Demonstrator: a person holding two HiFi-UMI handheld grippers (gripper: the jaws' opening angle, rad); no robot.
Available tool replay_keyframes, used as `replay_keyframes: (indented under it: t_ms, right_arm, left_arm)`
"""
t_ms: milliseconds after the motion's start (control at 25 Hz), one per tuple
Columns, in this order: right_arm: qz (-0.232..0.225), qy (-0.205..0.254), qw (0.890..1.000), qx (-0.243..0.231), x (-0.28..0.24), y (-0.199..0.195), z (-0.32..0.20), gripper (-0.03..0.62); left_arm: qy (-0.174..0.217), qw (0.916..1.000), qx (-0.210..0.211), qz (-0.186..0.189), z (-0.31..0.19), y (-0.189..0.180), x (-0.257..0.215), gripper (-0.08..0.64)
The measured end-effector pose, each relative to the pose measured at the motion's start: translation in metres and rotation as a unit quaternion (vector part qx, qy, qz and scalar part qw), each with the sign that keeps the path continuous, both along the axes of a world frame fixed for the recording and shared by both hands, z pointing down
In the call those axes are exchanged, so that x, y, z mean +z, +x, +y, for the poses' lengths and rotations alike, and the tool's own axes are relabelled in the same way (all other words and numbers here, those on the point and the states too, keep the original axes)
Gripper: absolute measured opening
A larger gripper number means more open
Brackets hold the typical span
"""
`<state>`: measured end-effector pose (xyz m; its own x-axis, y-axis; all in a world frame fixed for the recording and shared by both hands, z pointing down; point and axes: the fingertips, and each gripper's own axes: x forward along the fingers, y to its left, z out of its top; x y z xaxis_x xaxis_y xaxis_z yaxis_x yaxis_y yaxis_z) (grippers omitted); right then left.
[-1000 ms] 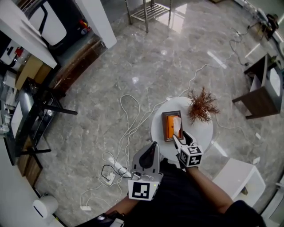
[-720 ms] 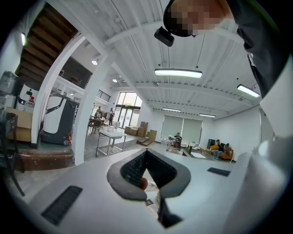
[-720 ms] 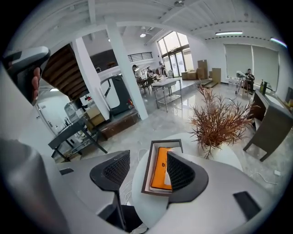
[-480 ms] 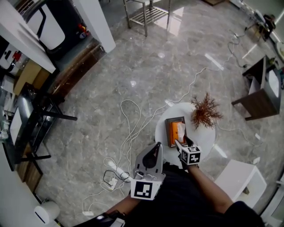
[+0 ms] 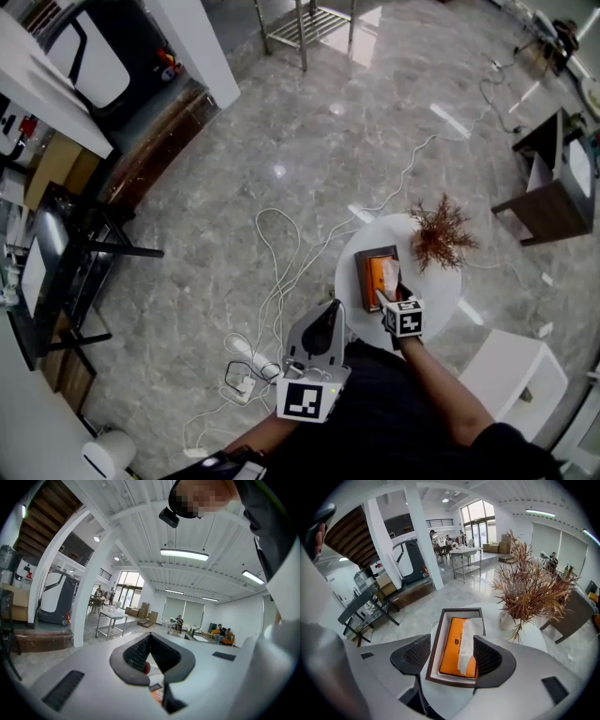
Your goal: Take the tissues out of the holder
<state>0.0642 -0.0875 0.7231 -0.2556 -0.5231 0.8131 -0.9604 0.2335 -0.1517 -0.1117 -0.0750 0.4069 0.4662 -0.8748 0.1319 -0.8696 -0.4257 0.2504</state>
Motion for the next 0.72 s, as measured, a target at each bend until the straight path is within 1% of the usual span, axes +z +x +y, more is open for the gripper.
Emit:
replay_keyframes:
  t_ms: [200,280,480,600,720]
  right_arm:
    - [0.008,-0.026,1.000,-0.010,0.019,-0.001,0.003,0.282]
    - [0.009,-0.027,1.000,-0.008,0.020,-0.002,-0.001,0.285]
    - [0.031,-0.056,0.998,-0.017,0.035,0.003,-0.001,0.290]
    - [0.029,-0.082,0.996,-0.006,0.051,0.011,0.005,0.290]
    - [0.027,-0.086,0.996,0.007,0.061,0.018,0.004,0.290]
  left_arm:
    - [-0.004,1.0000,0.000,-0.004,-0.002,-0.006,0.004,0.000]
    - [-0.004,1.0000,0.001,-0.005,-0.004,-0.007,0.005,0.000]
    - [-0.009,0.9999,-0.002,-0.011,-0.005,-0.014,0.008,0.000]
    - [-0.013,0.9998,-0.004,-0.016,-0.006,-0.018,0.010,0.000]
    - [-0.014,0.9997,-0.010,-0.018,-0.007,-0.022,0.010,0.000]
